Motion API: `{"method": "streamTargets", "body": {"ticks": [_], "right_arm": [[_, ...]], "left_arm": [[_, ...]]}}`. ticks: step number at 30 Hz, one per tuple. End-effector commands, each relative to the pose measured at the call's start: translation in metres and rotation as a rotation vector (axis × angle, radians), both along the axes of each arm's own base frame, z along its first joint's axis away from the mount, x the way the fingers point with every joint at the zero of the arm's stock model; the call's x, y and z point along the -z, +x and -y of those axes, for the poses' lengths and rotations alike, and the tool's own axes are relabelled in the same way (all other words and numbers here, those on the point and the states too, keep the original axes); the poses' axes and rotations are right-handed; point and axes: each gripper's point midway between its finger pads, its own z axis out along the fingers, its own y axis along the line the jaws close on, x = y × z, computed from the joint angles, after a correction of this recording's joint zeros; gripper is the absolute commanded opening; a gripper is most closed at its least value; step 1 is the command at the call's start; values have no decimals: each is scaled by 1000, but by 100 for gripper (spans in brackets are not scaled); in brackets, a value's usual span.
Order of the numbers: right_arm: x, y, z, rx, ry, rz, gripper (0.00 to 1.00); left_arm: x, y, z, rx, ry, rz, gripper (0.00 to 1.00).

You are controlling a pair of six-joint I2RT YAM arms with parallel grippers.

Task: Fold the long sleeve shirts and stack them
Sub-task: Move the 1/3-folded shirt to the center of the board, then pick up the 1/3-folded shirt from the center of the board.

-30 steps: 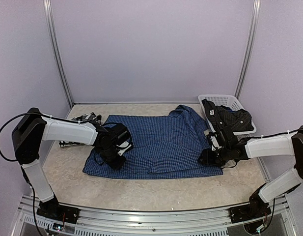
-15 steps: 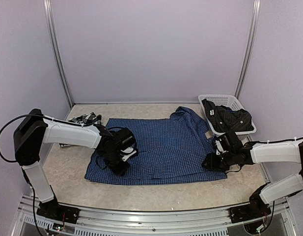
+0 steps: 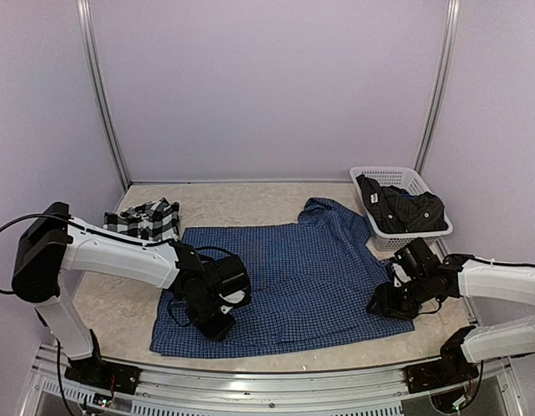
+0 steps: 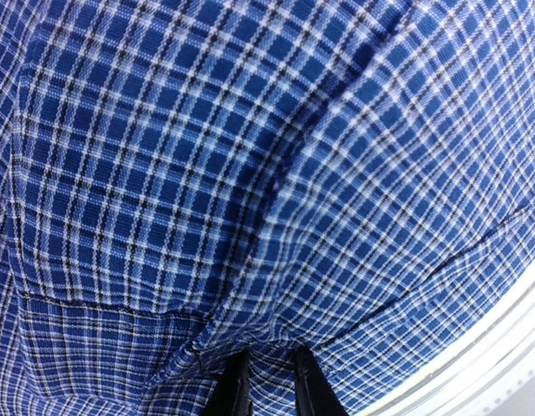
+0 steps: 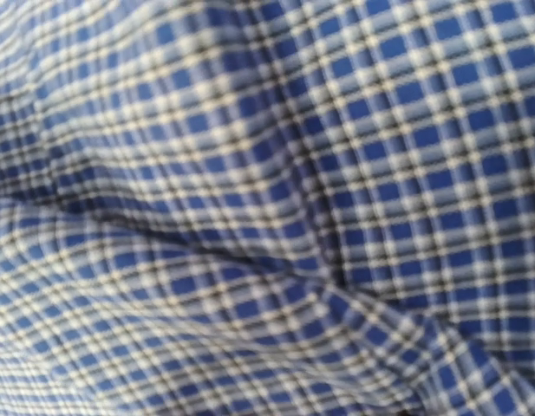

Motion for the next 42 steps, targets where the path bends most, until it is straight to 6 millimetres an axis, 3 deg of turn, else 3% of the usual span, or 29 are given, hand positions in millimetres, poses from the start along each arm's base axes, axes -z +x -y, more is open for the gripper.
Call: {"method": "streamTargets", "body": {"ticks": [1, 4, 7, 11, 14, 16, 21, 26, 30, 34, 42], "right_arm": [[20, -41, 20, 26, -53, -150, 58], [9, -33, 22, 40, -55, -97, 58], [-19, -13, 18, 49, -46, 4, 59], [-70, 21, 8, 34, -1, 206, 64], [-97, 49, -3, -25, -14, 317, 66], [-104, 69, -16, -84, -28, 354, 67], [-117, 122, -45, -201, -63, 468, 67], [-126, 189, -69, -270, -143, 547, 71], [-126, 241, -76, -271, -166, 596, 73], [-111, 285, -75, -273, -159, 566, 73], [-81, 334, -84, -297, -150, 495, 71]], "left_arm": [[27, -50, -53, -66, 190, -166, 17], [19, -43, -55, -90, 189, -133, 17], [4, -24, -44, -128, 145, -65, 21], [-26, 28, -33, -235, 33, 104, 31], [-52, 70, -28, -314, -105, 214, 42], [-72, 95, -25, -354, -206, 265, 51], [-122, 134, -16, -359, -393, 374, 68], [-154, 197, -35, -473, -491, 515, 76], [-157, 245, -65, -577, -489, 580, 75], [-132, 279, -70, -574, -474, 508, 74], [-94, 335, -76, -557, -385, 473, 75]]}}
